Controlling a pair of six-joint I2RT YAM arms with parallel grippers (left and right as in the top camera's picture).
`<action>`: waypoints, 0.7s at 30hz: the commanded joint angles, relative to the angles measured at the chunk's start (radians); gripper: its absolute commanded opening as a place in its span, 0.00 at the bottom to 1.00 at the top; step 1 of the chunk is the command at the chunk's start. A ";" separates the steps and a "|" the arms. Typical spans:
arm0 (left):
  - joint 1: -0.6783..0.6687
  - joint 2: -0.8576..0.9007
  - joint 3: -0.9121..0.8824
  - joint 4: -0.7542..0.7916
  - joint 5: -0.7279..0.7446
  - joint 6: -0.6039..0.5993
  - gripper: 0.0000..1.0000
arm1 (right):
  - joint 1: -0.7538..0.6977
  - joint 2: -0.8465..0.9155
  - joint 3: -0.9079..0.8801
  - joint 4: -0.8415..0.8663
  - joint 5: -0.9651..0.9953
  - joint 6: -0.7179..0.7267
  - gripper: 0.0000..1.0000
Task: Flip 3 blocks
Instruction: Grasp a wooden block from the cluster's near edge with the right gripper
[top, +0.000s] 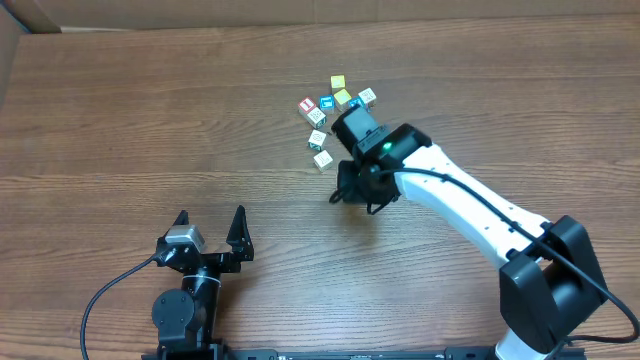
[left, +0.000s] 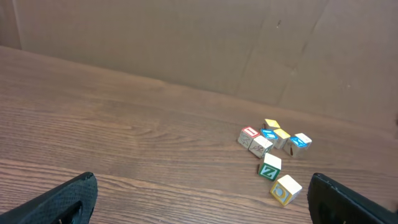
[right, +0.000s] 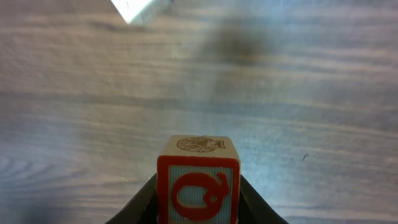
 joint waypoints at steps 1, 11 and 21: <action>-0.006 -0.010 -0.004 -0.002 -0.003 0.019 1.00 | 0.008 0.002 -0.046 0.011 -0.011 0.021 0.38; -0.006 -0.009 -0.004 -0.002 -0.003 0.019 1.00 | 0.007 0.002 -0.066 0.016 -0.011 0.021 0.97; -0.006 -0.010 -0.004 -0.002 -0.003 0.019 1.00 | 0.009 0.002 -0.085 -0.132 0.006 0.022 0.93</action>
